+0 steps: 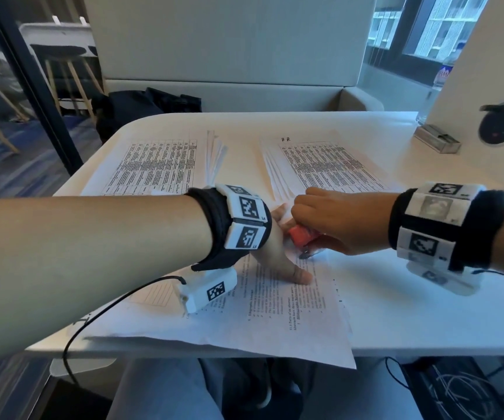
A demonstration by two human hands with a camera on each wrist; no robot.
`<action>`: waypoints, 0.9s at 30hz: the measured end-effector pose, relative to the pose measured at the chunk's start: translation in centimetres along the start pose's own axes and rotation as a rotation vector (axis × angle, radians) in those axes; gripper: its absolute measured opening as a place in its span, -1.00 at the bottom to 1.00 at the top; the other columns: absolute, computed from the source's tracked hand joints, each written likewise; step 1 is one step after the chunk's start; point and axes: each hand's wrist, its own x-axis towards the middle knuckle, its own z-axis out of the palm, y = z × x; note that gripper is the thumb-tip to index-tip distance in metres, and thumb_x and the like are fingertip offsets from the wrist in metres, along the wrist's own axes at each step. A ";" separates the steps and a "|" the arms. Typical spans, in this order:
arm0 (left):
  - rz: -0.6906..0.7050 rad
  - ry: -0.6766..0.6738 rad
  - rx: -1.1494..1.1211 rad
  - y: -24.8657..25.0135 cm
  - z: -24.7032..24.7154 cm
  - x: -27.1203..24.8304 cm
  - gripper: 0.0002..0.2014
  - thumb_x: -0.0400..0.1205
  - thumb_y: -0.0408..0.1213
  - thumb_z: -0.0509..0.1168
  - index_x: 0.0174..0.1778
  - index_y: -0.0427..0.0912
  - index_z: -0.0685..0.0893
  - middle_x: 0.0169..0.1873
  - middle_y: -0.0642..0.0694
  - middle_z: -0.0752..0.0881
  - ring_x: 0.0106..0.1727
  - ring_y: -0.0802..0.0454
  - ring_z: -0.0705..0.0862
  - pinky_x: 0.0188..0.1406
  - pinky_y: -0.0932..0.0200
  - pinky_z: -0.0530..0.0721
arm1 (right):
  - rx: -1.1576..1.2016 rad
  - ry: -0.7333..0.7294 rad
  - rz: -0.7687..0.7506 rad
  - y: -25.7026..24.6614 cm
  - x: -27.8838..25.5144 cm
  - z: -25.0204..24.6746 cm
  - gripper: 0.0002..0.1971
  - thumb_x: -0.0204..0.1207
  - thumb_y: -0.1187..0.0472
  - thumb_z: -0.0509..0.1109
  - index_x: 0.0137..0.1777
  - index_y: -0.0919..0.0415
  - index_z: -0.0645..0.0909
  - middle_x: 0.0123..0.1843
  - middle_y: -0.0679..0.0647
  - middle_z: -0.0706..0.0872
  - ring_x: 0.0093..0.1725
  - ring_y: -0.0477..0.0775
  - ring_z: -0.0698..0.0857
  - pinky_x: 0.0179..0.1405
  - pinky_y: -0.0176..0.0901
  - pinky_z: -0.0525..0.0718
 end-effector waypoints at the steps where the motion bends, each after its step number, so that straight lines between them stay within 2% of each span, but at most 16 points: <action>1: -0.008 -0.006 0.001 -0.1 0.0 0.0 -0.07 0.49 0.49 0.04 0.67 0.17 -0.20 0.68 -0.16 -0.22 0.69 -0.20 -0.16 0.60 -0.23 -0.14 | 0.087 -0.111 0.108 0.2 0.1 0.2 -0.77 0.56 0.02 0.39 -0.06 0.07 0.39 -0.07 -0.03 0.51 -0.09 -0.02 0.44 -0.12 -0.23 0.43; 2: -0.023 -0.008 -0.004 -0.1 -0.1 -0.1 -0.07 0.48 0.50 0.04 0.66 0.21 -0.21 0.67 -0.17 -0.28 0.68 -0.25 -0.11 0.61 -0.22 -0.12 | 0.130 -0.210 0.188 0.4 0.4 0.3 -0.75 0.56 0.02 0.39 -0.12 0.03 0.34 -0.08 -0.03 0.52 -0.08 0.01 0.50 -0.11 -0.16 0.50; 4: -0.023 -0.002 -0.001 0.0 -0.3 -0.5 -0.08 0.49 0.49 0.05 0.66 0.21 -0.20 0.66 -0.17 -0.31 0.68 -0.27 -0.05 0.61 -0.20 -0.11 | 0.173 -0.238 0.207 0.5 0.5 0.3 -0.72 0.55 0.03 0.40 -0.15 -0.01 0.29 -0.08 0.00 0.55 -0.08 0.04 0.55 -0.08 -0.02 0.61; 5: -0.006 0.004 0.008 0.1 -0.3 -0.6 -0.10 0.51 0.47 0.04 0.67 0.18 -0.16 0.68 -0.15 -0.26 0.68 -0.23 -0.05 0.61 -0.20 -0.10 | 0.165 -0.179 0.159 0.4 0.5 0.1 -0.70 0.55 0.02 0.40 -0.11 -0.02 0.27 -0.07 -0.02 0.55 -0.09 0.00 0.51 -0.07 -0.08 0.58; 7: 0.013 0.014 0.023 0.3 -0.4 -0.7 -0.14 0.55 0.43 0.03 0.68 0.10 -0.09 0.69 -0.10 -0.12 0.68 -0.17 -0.01 0.61 -0.16 -0.06 | 0.016 0.050 -0.060 0.4 -0.1 0.3 -0.66 0.53 0.02 0.43 -0.02 -0.01 0.25 -0.12 0.00 0.55 -0.16 -0.04 0.42 -0.15 -0.23 0.46; 9: 0.001 0.011 0.027 0.3 -0.3 -0.6 -0.11 0.53 0.45 0.03 0.68 0.08 -0.09 0.69 -0.14 -0.08 0.67 -0.16 0.00 0.60 -0.15 -0.05 | -0.130 0.134 -0.154 0.2 -0.1 0.4 -0.63 0.51 0.02 0.45 0.00 0.05 0.26 -0.19 0.01 0.58 -0.22 -0.02 0.41 -0.25 -0.19 0.52; 11: -0.013 -0.013 0.014 0.1 -0.2 -0.3 -0.08 0.49 0.49 0.03 0.67 0.15 -0.14 0.69 -0.17 -0.17 0.69 -0.18 -0.07 0.61 -0.20 -0.11 | -0.001 0.033 -0.013 0.0 0.1 0.2 -0.64 0.53 0.00 0.44 -0.12 0.00 0.24 -0.17 -0.07 0.54 -0.19 -0.04 0.42 -0.25 -0.20 0.45; 13: -0.050 -0.036 0.004 0.0 -0.2 -0.3 -0.05 0.45 0.53 0.04 0.65 0.22 -0.21 0.66 -0.19 -0.31 0.68 -0.27 -0.07 0.61 -0.23 -0.12 | 0.064 -0.190 0.152 0.3 0.2 0.3 -0.64 0.54 0.00 0.40 -0.24 -0.04 0.22 -0.10 -0.02 0.57 -0.12 0.03 0.53 -0.18 -0.10 0.55; 14: -0.055 -0.039 0.004 0.0 -0.3 -0.5 -0.04 0.45 0.53 0.04 0.65 0.22 -0.23 0.66 -0.19 -0.34 0.68 -0.29 -0.05 0.61 -0.22 -0.12 | 0.067 -0.198 0.148 0.3 0.2 0.3 -0.67 0.55 0.00 0.39 -0.23 -0.01 0.25 -0.07 0.02 0.56 -0.09 0.05 0.54 -0.11 -0.06 0.58; 15: -0.043 -0.033 0.009 0.2 -0.4 -0.7 -0.06 0.47 0.51 0.04 0.66 0.20 -0.21 0.67 -0.18 -0.29 0.68 -0.27 -0.05 0.61 -0.22 -0.11 | 0.068 -0.188 0.154 0.1 0.2 0.1 -0.69 0.55 -0.01 0.40 -0.17 0.03 0.28 -0.06 0.02 0.56 -0.08 0.03 0.52 -0.08 -0.07 0.59; 18: 0.007 0.003 0.036 0.7 -0.6 -1.3 -0.15 0.58 0.39 0.04 0.68 0.01 -0.02 0.67 -0.14 0.07 0.66 -0.17 0.04 0.60 -0.13 -0.07 | -0.139 0.090 -0.132 -0.1 -0.1 0.3 -0.64 0.52 0.01 0.44 0.06 0.11 0.31 -0.11 0.08 0.61 -0.19 0.07 0.49 -0.21 -0.06 0.60; 21: -0.027 0.007 0.027 0.9 -0.7 -1.6 -0.12 0.55 0.41 0.07 0.67 -0.04 0.03 0.63 -0.15 0.17 0.63 -0.16 0.13 0.60 -0.09 -0.02 | -0.196 0.155 -0.211 0.0 0.1 -0.1 -0.66 0.53 0.01 0.34 0.14 0.08 0.26 -0.09 0.09 0.64 -0.17 0.11 0.54 -0.24 -0.04 0.62; 22: -0.015 0.005 0.022 0.8 -0.7 -1.6 -0.13 0.55 0.41 0.07 0.67 -0.02 0.03 0.64 -0.13 0.14 0.64 -0.17 0.10 0.60 -0.12 -0.05 | -0.143 0.118 -0.168 -0.3 0.1 -0.3 -0.69 0.54 -0.01 0.30 0.12 0.06 0.26 -0.07 0.06 0.62 -0.14 0.08 0.53 -0.21 -0.09 0.57; 24: 0.036 -0.001 0.024 0.7 -0.7 -1.7 -0.21 0.59 0.38 0.03 0.67 0.07 0.03 0.67 -0.03 0.08 0.68 -0.16 -0.08 0.59 -0.21 -0.14 | 0.088 -0.039 0.030 -0.5 0.4 -0.2 -0.75 0.58 0.01 0.34 0.02 -0.02 0.29 -0.06 -0.05 0.56 -0.09 -0.02 0.48 -0.14 -0.21 0.44; 25: 0.056 0.000 0.027 0.6 -0.7 -1.7 -0.23 0.60 0.37 0.02 0.67 0.12 0.02 0.68 0.02 0.06 0.69 -0.13 -0.16 0.59 -0.24 -0.17 | 0.182 -0.138 0.127 -0.4 0.7 0.0 -0.76 0.57 0.04 0.37 -0.02 -0.02 0.31 -0.07 -0.07 0.55 -0.09 -0.03 0.50 -0.14 -0.23 0.43; 27: 0.071 -0.003 0.034 0.6 -0.8 -1.7 -0.25 0.61 0.36 0.01 0.67 0.15 0.00 0.68 0.05 0.06 0.69 -0.08 -0.19 0.59 -0.21 -0.18 | 0.240 -0.214 0.215 -0.3 1.3 0.2 -0.76 0.55 0.09 0.40 -0.10 -0.03 0.32 -0.16 -0.09 0.52 -0.15 -0.01 0.53 -0.21 -0.22 0.44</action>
